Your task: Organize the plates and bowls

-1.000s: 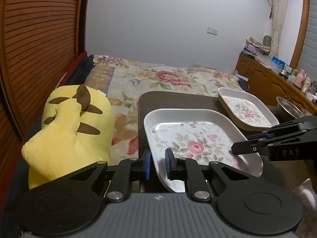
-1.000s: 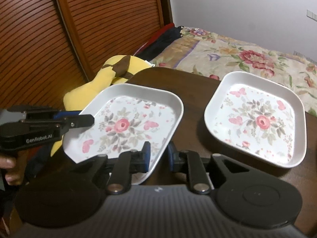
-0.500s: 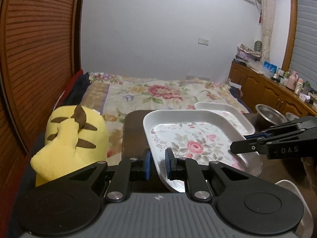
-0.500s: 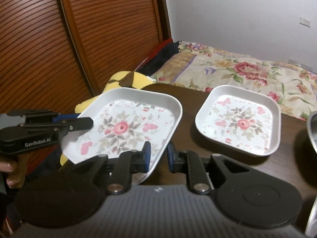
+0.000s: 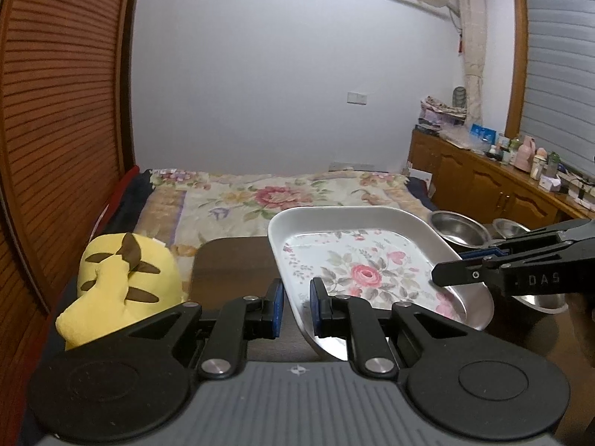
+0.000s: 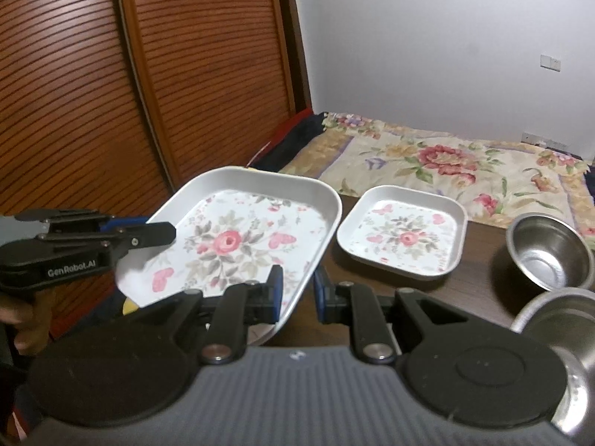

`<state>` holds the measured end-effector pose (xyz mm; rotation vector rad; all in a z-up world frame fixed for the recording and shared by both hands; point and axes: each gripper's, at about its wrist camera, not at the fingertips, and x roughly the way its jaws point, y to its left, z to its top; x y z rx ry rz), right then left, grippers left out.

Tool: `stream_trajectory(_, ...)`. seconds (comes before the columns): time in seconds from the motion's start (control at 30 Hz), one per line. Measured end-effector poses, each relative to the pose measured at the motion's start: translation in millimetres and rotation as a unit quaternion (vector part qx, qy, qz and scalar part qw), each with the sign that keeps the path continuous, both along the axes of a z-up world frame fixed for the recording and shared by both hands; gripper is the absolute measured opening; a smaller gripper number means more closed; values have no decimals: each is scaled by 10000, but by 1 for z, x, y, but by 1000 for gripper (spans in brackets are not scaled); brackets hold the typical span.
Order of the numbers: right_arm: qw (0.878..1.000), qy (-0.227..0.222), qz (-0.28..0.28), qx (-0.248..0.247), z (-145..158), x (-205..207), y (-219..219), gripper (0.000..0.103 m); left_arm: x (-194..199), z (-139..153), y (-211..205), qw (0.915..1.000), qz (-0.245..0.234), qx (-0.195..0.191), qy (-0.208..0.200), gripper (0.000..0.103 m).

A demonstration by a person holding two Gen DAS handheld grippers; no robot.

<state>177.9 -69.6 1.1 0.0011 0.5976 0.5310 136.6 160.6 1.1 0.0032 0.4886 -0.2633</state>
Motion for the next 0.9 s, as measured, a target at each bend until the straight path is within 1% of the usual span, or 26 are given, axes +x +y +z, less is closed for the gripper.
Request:
stream_trajectory(0.27, 9999, -109, -113, 56, 3, -24, -27, 19, -20, 5, -28, 9998, -164, 104, -67, 16)
stream_trajectory(0.5, 9998, -119, -180, 57, -4, -39, -44, 19, -32, 3, -43, 9994, -304, 137, -102, 16)
stream_trajectory(0.9, 9998, -122, -107, 103, -14, -55, -50, 19, -48, -6, -44, 9993, -344, 119, -9, 16)
